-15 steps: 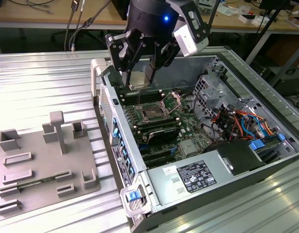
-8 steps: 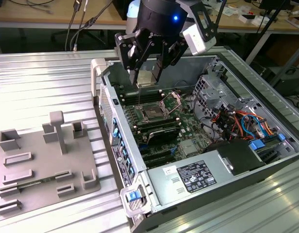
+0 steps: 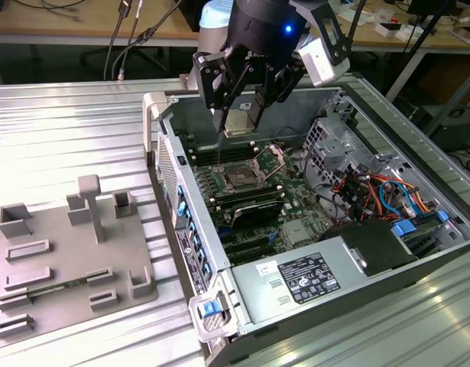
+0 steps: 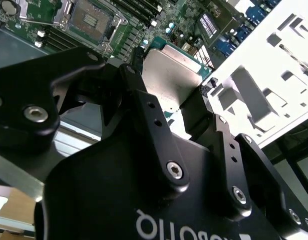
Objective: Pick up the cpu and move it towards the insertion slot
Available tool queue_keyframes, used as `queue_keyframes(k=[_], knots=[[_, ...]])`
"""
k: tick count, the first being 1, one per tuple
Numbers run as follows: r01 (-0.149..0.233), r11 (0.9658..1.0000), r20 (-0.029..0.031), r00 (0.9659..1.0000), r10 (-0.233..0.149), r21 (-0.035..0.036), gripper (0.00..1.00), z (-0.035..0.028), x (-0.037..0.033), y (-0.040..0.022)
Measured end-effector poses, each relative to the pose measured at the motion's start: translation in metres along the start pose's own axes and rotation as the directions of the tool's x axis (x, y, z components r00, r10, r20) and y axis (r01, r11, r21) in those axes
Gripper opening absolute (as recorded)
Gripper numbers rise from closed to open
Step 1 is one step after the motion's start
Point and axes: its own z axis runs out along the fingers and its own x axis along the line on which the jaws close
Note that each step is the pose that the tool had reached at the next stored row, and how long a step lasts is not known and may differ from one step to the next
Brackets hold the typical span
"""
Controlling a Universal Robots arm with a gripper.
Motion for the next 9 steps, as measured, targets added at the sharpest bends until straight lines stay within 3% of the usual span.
queue_keyframes(k=[9], knots=[[0.000,1.0000,0.0000,1.0000,0.000,-0.0002,0.55,0.0000,-0.0011,0.0000]])
